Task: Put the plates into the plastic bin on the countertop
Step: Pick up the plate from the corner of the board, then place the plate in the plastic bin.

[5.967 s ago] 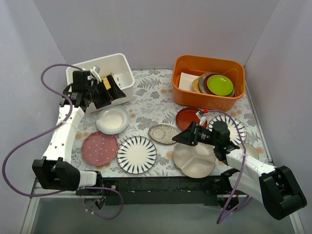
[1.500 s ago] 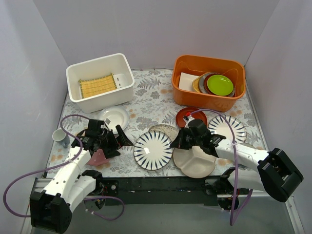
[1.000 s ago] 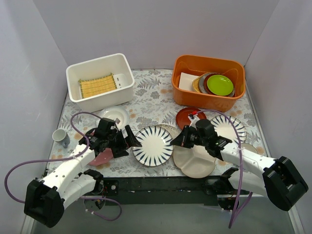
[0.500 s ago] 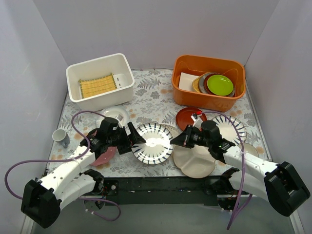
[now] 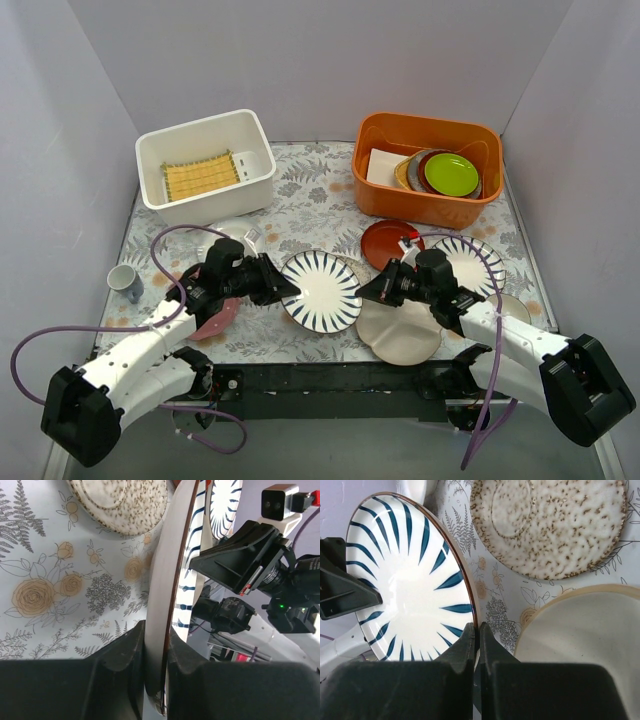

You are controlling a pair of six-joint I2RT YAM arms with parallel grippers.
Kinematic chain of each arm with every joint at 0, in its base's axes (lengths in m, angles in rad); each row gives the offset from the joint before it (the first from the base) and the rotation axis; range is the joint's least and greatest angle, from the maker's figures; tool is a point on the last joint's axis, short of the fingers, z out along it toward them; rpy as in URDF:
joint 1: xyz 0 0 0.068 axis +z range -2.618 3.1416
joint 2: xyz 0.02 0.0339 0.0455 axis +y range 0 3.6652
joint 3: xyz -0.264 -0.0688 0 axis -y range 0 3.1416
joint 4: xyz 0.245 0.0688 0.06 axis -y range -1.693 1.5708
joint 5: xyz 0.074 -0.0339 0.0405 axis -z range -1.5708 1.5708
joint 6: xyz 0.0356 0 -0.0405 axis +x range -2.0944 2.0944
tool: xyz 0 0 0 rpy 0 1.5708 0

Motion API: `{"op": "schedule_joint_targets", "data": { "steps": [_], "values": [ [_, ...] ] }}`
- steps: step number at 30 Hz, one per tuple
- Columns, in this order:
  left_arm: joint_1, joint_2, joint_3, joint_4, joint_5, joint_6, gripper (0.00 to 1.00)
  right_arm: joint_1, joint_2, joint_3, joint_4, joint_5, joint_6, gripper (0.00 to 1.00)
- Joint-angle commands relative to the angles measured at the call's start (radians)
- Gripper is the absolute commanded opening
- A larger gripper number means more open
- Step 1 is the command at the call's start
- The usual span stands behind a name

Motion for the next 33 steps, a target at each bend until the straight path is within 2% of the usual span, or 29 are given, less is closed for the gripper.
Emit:
{"op": "schedule_joint_targets", "data": {
  "steps": [1, 6, 8, 10, 14, 18, 23, 33],
  "values": [
    [-0.018, 0.016, -0.034, -0.001, -0.010, -0.010, 0.00, 0.006, -0.038, 0.035, 0.237, -0.091, 0.055, 0.01],
    [-0.021, 0.010, -0.044, 0.026, -0.001, -0.025, 0.00, -0.005, -0.038, 0.010, 0.281, -0.116, 0.071, 0.05],
    [-0.021, -0.003, -0.041, 0.032, -0.007, -0.031, 0.00, -0.010, -0.034, -0.002, 0.300, -0.128, 0.075, 0.14],
    [-0.021, -0.032, -0.041, 0.037, -0.017, -0.046, 0.00, -0.013, -0.032, -0.019, 0.323, -0.134, 0.083, 0.28],
    [-0.021, -0.076, -0.038, 0.040, -0.048, -0.066, 0.00, -0.014, -0.027, -0.040, 0.352, -0.140, 0.097, 0.45],
    [-0.021, -0.099, -0.039, 0.045, -0.063, -0.086, 0.00, -0.014, -0.009, -0.051, 0.367, -0.153, 0.100, 0.55],
    [-0.021, -0.141, -0.038, 0.045, -0.087, -0.103, 0.00, -0.016, 0.011, -0.072, 0.409, -0.168, 0.121, 0.56],
    [-0.021, -0.136, 0.015, 0.005, -0.117, -0.082, 0.00, -0.039, -0.043, -0.069, 0.318, -0.151, 0.078, 0.57]
  ]
}}
